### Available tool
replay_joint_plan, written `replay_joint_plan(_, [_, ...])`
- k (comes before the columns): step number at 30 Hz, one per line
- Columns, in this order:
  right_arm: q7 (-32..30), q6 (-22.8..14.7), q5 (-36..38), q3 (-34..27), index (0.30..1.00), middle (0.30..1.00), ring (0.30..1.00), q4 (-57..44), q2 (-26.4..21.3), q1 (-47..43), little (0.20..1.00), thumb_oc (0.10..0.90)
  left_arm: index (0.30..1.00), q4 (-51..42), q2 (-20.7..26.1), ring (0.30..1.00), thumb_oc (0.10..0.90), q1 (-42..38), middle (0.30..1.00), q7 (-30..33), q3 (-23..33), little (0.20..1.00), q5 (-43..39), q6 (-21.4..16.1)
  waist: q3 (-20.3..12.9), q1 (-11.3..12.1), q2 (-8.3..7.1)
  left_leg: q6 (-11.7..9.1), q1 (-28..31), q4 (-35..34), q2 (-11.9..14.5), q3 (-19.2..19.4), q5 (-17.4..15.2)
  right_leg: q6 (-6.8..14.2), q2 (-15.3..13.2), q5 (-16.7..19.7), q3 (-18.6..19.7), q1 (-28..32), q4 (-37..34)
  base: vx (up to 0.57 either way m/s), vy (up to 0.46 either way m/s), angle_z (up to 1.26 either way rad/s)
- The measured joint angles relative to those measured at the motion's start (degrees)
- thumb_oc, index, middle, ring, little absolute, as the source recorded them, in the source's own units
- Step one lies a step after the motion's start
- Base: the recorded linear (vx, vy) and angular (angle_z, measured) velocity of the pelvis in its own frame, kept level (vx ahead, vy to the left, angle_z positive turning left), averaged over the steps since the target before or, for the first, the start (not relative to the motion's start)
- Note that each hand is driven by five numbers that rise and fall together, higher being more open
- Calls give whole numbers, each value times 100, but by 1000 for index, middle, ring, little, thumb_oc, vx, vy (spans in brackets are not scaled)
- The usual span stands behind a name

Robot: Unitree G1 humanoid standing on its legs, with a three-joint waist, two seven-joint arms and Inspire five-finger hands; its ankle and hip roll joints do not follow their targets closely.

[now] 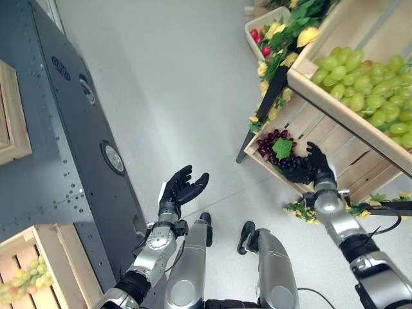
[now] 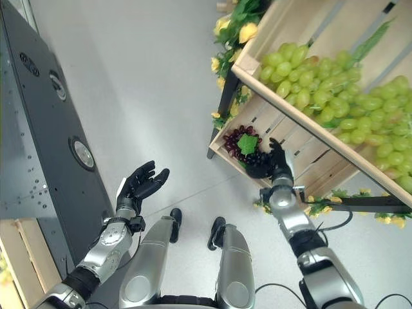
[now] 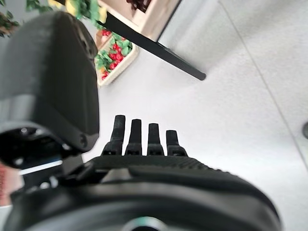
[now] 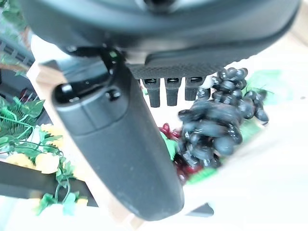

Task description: Pick up the fruits from the basket on one side to the basket on the other side

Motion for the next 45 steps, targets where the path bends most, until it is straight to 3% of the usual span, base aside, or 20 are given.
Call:
replay_joint_plan(8, [301,-369,-482,73,900,900,900,-633,356,922,900,800,900,185,-273,900,800,200,900,11,159,900,1,8,-67,-149,-121,-117,1098,-992,78,239,179,211,164,211,153,910,-893,83,-3,-14])
replay_joint_plan(13, [433,-480,-680,155,900,900,900,-824,439,1299,900,800,900,178,-281,900,800,465,900,20,301,900,1,24,-576,-148,-153,-180,1598,-1896,85,238,426,213,293,412,102,1370,-1682,116,-12,-2])
replay_joint_plan(20, [774,-578,-933,273,900,900,900,-1100,473,1918,900,800,900,174,-446,900,800,1148,900,-73,525,900,1,27,-1680,-136,48,-206,2413,-3147,6,43,786,285,446,660,78,2218,-2881,87,-9,17])
replay_joint_plan(23, [959,-578,-933,277,900,900,900,-1111,475,1980,900,800,900,171,-446,900,800,1353,900,-119,565,900,-3,29,-1906,-91,101,-200,2527,-3432,-22,-87,893,338,461,717,79,2357,-3132,16,-9,19])
replay_joint_plan(32, [2195,-520,-412,792,900,900,900,-1144,515,1993,900,800,900,182,-463,900,800,1397,900,-117,607,900,-28,243,-1983,93,19,-230,2554,-3899,-28,-399,1204,346,532,987,-233,2585,-3731,23,5,17])
replay_joint_plan(41, [2488,-444,-90,970,900,900,900,-1139,623,1966,900,800,900,191,-445,900,800,1504,900,-126,659,900,24,293,-1984,356,17,-201,2569,-3972,-100,-611,1337,369,487,1001,-397,2677,-3750,59,50,16])
replay_joint_plan(43, [2513,-409,147,965,900,900,900,-1131,643,1963,900,800,900,200,-438,900,800,1514,900,-140,669,900,50,306,-1986,348,20,-175,2572,-3965,-147,-714,1352,370,452,1001,-409,2690,-3667,82,64,22])
replay_joint_plan(45, [2534,-305,460,970,900,900,900,-1041,667,1925,900,800,900,282,-442,900,800,1486,900,-175,663,900,143,434,-2001,282,175,-106,2530,-3937,-96,-865,1305,270,420,928,-380,2359,-2846,46,-45,25])
